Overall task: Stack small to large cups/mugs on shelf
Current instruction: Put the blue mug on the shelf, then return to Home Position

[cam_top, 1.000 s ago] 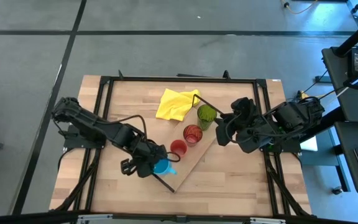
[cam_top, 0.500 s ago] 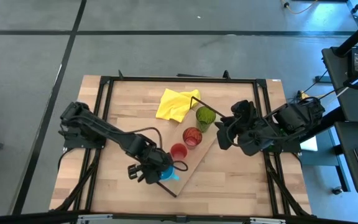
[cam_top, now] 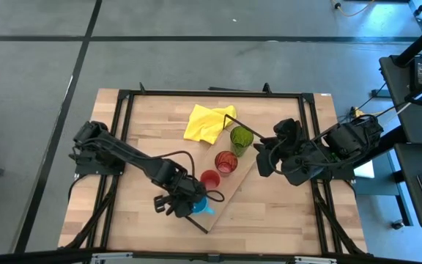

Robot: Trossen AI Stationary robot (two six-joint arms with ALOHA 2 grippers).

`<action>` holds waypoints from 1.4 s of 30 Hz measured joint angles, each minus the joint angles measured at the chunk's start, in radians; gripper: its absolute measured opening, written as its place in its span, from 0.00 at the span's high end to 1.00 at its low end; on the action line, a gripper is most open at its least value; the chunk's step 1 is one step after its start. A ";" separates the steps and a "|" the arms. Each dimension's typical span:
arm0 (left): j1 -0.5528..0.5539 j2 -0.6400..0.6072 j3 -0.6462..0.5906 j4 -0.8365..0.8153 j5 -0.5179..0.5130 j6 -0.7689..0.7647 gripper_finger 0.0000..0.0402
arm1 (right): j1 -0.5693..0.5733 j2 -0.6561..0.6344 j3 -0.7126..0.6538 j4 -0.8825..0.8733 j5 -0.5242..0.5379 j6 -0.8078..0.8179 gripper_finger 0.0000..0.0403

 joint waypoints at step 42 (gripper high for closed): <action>0.006 0.015 0.060 -0.047 -0.030 -0.044 0.81 | 0.000 0.000 0.000 0.000 0.000 -0.008 0.64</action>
